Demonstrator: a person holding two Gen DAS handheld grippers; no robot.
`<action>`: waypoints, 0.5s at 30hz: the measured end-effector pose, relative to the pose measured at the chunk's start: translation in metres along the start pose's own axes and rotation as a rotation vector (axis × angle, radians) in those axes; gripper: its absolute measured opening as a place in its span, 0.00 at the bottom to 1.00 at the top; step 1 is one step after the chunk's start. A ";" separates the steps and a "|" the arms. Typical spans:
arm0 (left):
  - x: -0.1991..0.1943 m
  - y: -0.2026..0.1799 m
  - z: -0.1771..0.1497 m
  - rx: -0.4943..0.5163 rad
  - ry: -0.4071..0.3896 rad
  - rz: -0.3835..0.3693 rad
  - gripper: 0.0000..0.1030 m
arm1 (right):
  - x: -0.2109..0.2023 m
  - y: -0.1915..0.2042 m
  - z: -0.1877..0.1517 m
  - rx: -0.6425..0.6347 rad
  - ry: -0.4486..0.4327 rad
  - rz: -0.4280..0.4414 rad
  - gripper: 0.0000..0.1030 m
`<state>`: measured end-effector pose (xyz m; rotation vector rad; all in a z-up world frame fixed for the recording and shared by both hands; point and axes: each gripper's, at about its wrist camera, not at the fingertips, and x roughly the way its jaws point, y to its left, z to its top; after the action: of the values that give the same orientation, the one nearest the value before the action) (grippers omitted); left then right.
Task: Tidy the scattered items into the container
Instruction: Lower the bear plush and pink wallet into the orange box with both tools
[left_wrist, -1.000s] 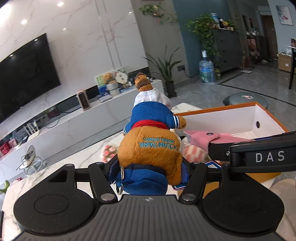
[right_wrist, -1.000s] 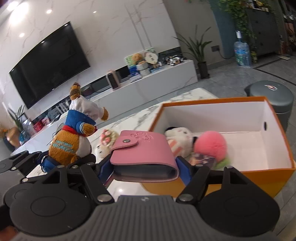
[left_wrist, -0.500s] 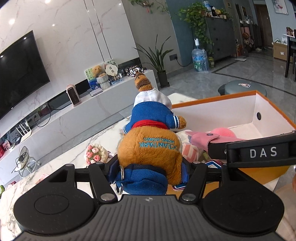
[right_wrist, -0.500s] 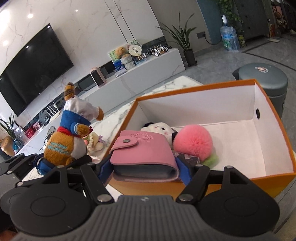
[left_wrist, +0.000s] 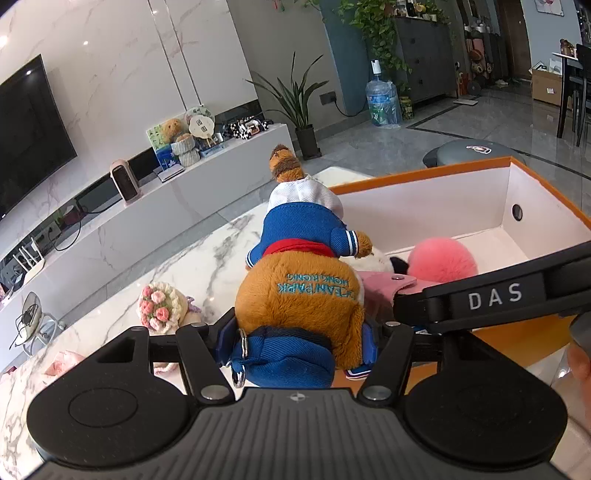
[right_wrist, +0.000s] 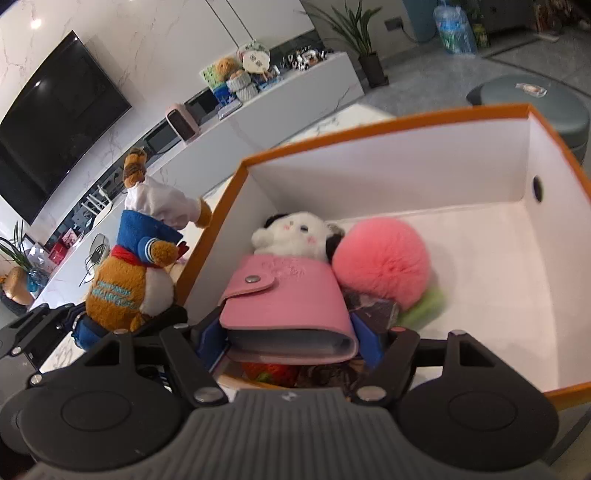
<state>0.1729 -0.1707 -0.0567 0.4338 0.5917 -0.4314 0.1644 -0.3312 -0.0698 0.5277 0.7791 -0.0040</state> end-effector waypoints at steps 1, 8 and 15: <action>0.000 0.001 -0.001 -0.002 0.001 -0.002 0.70 | 0.002 0.001 0.000 -0.002 0.005 -0.002 0.72; 0.002 0.004 -0.001 -0.013 -0.001 -0.006 0.71 | 0.008 -0.002 0.001 0.021 0.030 0.001 0.73; -0.006 0.006 -0.001 -0.027 -0.010 -0.004 0.71 | 0.004 -0.005 0.004 0.059 0.042 0.014 0.75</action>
<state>0.1710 -0.1635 -0.0515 0.4047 0.5882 -0.4285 0.1693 -0.3369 -0.0728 0.5906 0.8177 -0.0026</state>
